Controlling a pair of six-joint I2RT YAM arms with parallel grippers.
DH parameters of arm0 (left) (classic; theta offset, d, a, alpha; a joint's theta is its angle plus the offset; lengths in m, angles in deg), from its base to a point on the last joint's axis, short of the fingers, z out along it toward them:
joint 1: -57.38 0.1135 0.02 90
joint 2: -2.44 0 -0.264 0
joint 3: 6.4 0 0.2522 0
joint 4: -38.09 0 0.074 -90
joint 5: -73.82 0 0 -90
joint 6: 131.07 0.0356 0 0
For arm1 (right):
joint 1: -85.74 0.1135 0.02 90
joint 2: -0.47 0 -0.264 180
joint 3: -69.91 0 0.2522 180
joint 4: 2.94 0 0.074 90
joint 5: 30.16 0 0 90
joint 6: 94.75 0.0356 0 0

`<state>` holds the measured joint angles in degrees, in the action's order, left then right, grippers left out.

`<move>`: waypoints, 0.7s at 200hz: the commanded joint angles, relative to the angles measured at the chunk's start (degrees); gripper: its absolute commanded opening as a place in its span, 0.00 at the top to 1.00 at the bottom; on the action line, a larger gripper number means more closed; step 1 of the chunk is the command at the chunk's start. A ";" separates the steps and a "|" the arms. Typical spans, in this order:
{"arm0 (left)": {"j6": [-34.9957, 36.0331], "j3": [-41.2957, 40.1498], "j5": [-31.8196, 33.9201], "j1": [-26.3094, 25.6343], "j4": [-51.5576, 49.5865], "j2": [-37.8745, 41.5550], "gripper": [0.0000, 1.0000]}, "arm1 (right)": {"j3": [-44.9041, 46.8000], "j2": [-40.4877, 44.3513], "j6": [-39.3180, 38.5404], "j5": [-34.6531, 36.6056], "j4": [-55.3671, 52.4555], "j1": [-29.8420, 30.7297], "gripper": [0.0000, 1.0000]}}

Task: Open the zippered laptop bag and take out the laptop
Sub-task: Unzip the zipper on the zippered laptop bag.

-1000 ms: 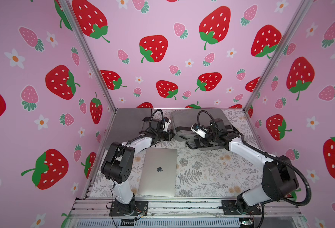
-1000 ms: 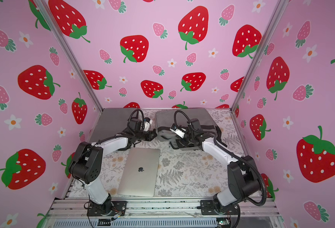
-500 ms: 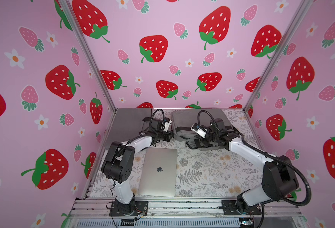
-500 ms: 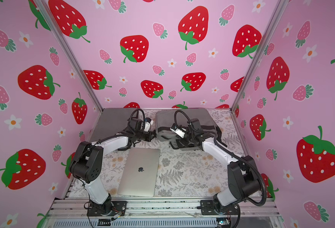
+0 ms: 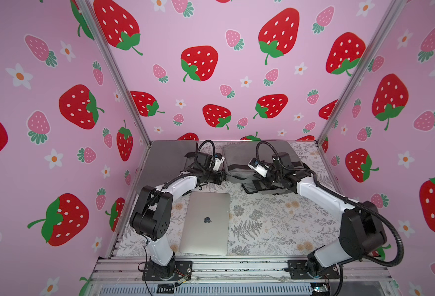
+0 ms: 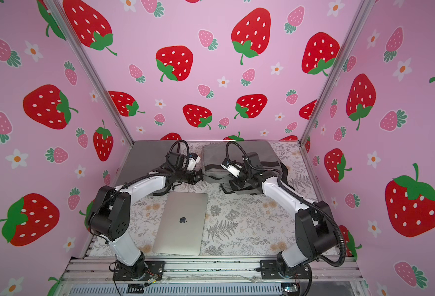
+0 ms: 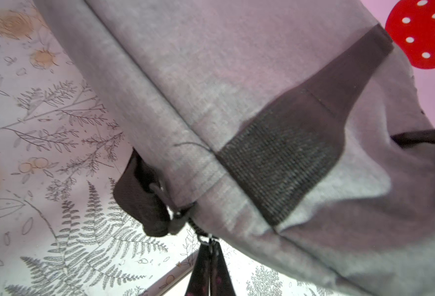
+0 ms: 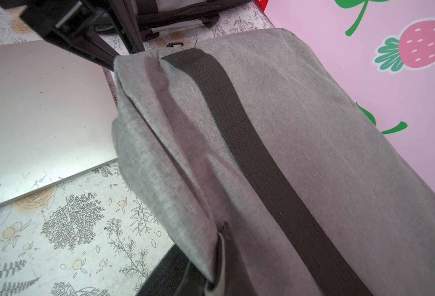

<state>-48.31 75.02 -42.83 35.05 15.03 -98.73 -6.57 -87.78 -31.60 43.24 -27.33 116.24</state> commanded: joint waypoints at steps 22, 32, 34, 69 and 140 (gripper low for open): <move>1.63 2.01 -4.61 -3.27 -5.78 2.81 1.00 | -2.85 -1.22 1.08 1.14 3.60 0.15 1.00; 1.07 1.47 -5.37 -3.73 -5.38 3.49 1.00 | -2.85 -1.41 1.09 1.07 3.53 0.09 1.00; 1.02 1.35 -5.54 -3.87 -5.20 3.58 1.00 | -2.80 -1.45 1.05 1.07 3.52 0.09 1.00; -0.31 1.93 -7.00 -7.53 -6.22 5.01 1.00 | -2.76 -1.93 1.45 0.68 3.51 0.26 1.00; -5.32 3.19 -10.19 -13.42 -3.14 4.03 1.00 | -2.15 -1.75 2.33 -1.13 3.58 0.52 1.00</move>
<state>-51.33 75.22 -45.70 24.41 10.46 -94.64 -6.57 -89.72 -30.86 43.48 -28.45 116.70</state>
